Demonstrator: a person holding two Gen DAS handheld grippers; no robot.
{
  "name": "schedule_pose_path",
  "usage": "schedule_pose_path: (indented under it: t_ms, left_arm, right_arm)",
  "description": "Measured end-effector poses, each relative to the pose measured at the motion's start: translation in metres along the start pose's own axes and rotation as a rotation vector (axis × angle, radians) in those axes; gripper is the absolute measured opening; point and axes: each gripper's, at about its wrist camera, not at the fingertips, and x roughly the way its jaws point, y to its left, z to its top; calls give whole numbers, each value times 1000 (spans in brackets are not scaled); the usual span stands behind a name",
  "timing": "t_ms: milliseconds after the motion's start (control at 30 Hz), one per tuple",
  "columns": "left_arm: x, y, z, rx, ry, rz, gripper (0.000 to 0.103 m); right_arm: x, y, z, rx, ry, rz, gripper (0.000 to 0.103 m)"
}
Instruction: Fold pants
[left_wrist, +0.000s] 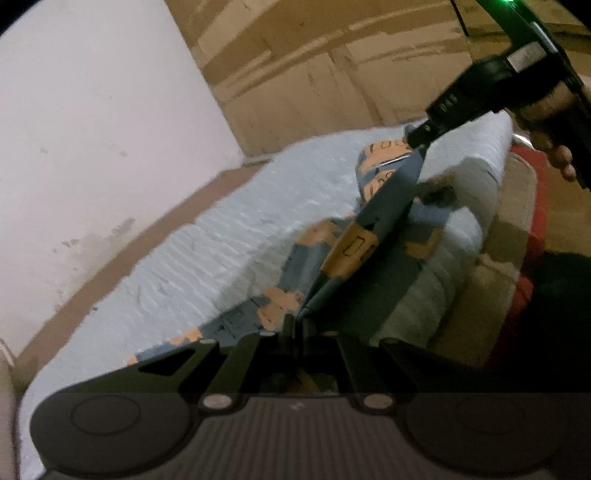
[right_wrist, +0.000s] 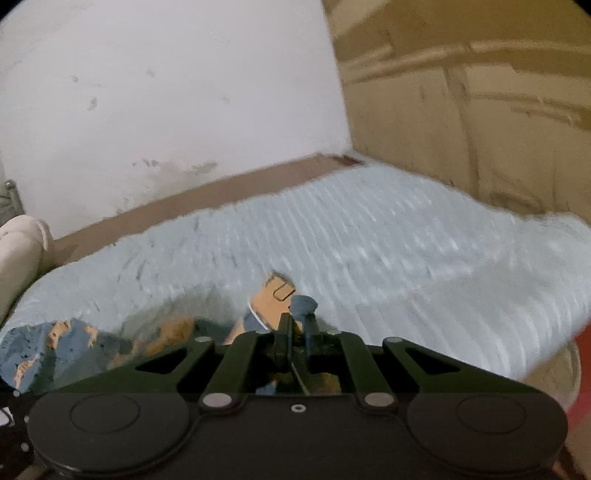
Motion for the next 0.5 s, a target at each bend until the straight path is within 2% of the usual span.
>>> schedule_pose_path:
  t_ms: [233, 333, 367, 433, 500]
  left_arm:
    - [3, 32, 24, -102, -48, 130, 3]
    - [1, 50, 37, -135, -85, 185, 3]
    - [-1, 52, 39, -135, -99, 204, 3]
    - [-5, 49, 38, -119, -118, 209, 3]
    - [-4, 36, 30, -78, -104, 179, 3]
  right_arm:
    - [2, 27, 49, -122, -84, 82, 5]
    - [3, 36, 67, -132, -132, 108, 4]
    - [1, 36, 70, -127, -150, 110, 1]
    - [-6, 32, 70, -104, -179, 101, 0]
    - [-9, 22, 59, -85, -161, 81, 0]
